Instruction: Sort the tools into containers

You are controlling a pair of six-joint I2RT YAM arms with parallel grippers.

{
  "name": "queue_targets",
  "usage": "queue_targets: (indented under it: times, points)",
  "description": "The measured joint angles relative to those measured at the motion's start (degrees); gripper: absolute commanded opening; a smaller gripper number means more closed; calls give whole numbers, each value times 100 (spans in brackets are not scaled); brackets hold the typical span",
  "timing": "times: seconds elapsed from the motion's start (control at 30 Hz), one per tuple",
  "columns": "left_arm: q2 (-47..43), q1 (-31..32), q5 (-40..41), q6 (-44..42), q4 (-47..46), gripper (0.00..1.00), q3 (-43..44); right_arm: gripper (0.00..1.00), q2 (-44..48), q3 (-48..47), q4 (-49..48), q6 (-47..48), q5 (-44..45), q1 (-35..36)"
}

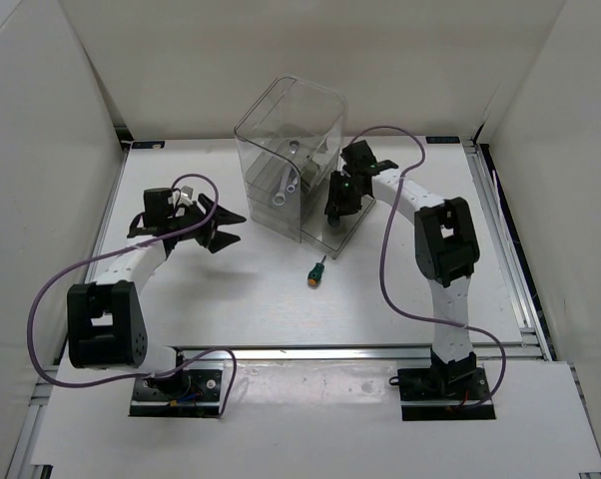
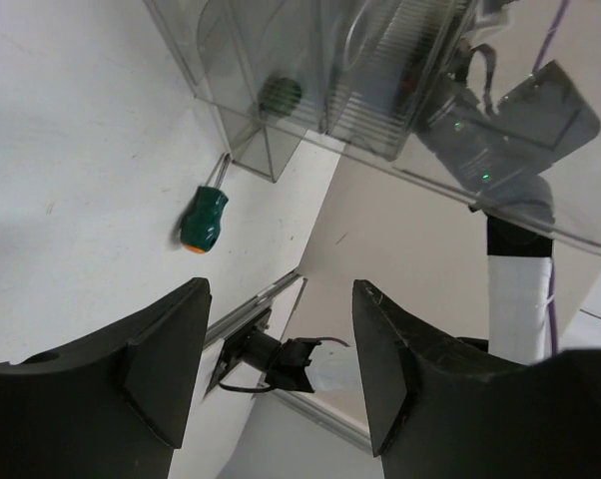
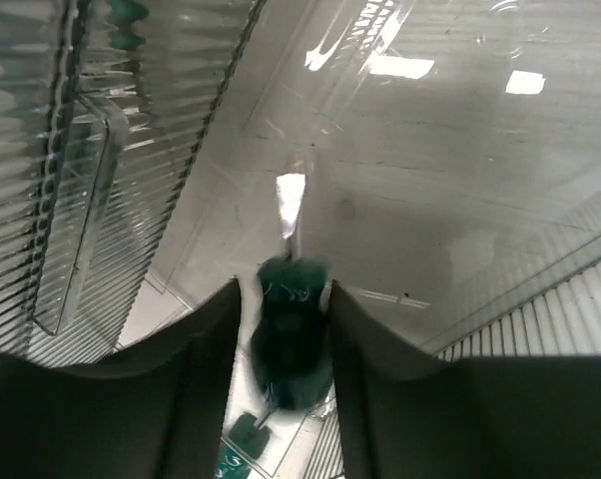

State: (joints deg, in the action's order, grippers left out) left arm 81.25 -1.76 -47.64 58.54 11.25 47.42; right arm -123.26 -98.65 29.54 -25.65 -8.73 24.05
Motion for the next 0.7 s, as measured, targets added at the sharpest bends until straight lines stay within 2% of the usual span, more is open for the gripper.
queue_targets:
  times: [0.1, 0.2, 0.3, 0.43, 0.47, 0.57, 0.7]
  points:
    - [188, 0, -48, 92, -111, 74, 168, 52, -13, -52, 57, 9, -7, -22]
    - [321, 0, -103, 238, -210, 75, 195, 67, -13, -197, 63, -2, -24, -59]
    - [444, 0, -149, 376, -267, 80, 195, 71, -11, -352, 61, 48, 37, -79]
    - [518, 0, -173, 498, -275, 81, 195, 68, 282, -79, 0, 184, 313, -55]
    - [522, 0, -177, 518, -273, 81, 195, 60, 501, 195, -92, 227, 341, -39]
    - [522, 0, -192, 542, -269, 82, 195, 51, 1366, 1147, -251, 343, 267, 57]
    - [522, 0, -195, 544, -254, 82, 195, 52, 2321, 2074, -455, 411, 83, 385]
